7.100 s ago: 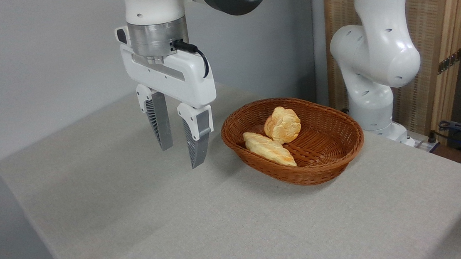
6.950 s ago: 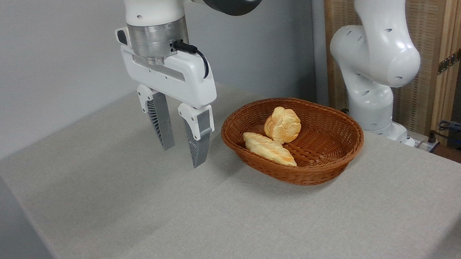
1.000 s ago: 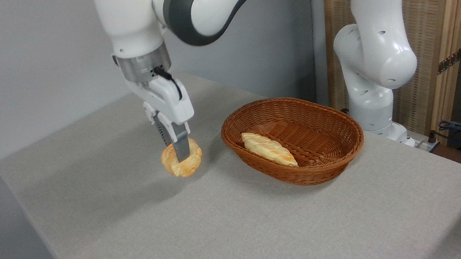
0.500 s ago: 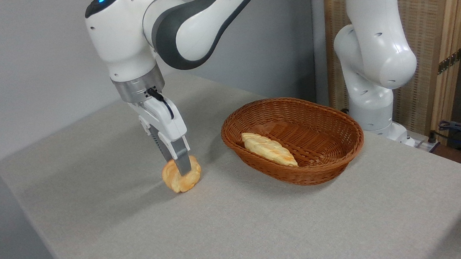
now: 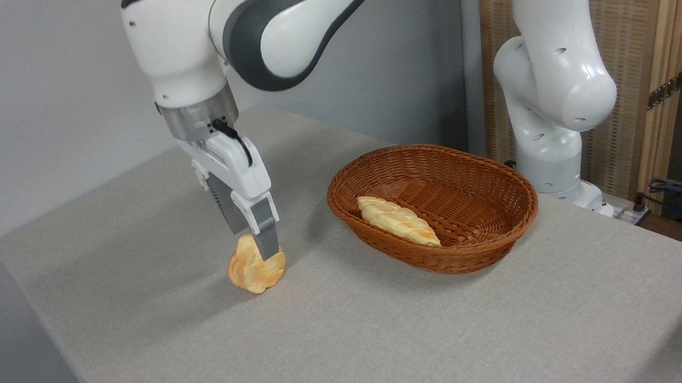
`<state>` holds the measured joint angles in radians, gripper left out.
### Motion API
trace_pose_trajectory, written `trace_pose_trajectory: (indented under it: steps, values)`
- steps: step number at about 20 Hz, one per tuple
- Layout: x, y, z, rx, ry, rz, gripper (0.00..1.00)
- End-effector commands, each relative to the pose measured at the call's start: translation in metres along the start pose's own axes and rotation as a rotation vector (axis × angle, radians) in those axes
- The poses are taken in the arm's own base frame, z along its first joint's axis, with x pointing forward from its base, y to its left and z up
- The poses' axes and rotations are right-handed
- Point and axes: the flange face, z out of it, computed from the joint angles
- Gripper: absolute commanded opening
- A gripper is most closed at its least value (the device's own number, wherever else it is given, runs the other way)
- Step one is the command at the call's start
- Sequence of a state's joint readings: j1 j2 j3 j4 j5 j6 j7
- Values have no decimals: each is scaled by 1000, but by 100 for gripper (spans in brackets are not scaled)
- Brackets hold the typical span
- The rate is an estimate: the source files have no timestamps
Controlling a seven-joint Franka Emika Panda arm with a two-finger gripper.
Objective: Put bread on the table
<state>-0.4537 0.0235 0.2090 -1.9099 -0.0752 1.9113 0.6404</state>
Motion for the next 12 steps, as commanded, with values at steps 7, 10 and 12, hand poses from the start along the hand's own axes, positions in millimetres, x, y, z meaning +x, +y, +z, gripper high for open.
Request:
trace_pose_trajectory:
  steps: [7, 10, 12]
  values:
    - [-37, -50, -75, 45, 63, -114, 100]
    - [-45, -59, -78, 51, 66, -124, 100]
    - [-48, -63, -80, 55, 70, -115, 100]
